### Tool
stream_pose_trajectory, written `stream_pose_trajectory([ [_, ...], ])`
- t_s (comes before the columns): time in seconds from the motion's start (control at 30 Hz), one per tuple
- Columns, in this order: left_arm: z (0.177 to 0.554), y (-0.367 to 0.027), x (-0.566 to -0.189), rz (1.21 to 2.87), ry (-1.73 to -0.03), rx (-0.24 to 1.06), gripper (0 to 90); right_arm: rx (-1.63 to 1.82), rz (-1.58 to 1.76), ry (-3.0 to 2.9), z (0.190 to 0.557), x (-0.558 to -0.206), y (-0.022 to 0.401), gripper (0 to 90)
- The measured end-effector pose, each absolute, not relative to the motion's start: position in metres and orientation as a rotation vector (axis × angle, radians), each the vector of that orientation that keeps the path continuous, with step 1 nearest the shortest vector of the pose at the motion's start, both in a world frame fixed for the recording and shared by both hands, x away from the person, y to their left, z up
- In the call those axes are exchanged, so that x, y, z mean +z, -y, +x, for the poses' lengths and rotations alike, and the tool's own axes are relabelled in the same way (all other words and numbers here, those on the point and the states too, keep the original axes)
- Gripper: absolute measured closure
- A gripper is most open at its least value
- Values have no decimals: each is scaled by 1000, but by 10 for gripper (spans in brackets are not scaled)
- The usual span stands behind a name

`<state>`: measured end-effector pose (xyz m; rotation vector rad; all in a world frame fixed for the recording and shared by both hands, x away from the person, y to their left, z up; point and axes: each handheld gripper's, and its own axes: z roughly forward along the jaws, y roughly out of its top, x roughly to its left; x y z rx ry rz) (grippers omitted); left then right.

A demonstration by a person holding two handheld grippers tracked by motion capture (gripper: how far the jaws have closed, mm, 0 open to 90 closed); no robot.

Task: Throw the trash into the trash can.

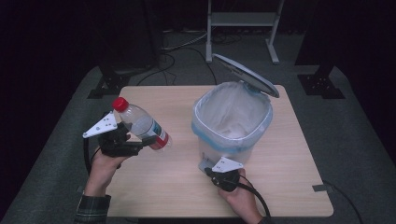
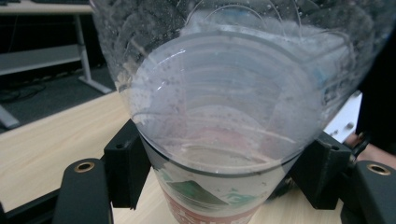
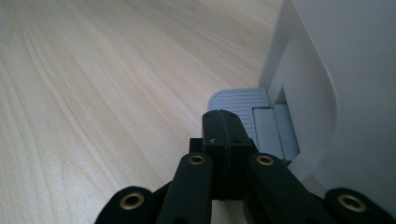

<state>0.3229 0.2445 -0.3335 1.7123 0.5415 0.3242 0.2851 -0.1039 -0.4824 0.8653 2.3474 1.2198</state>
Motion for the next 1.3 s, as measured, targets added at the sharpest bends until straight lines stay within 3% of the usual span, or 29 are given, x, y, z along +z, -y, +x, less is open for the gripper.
stream_pose_trajectory([
  [1.3, 352, -204, -253, 1554, -314, 217, 292, 1222, 875, -2349, 285, -482, 104, 893],
])
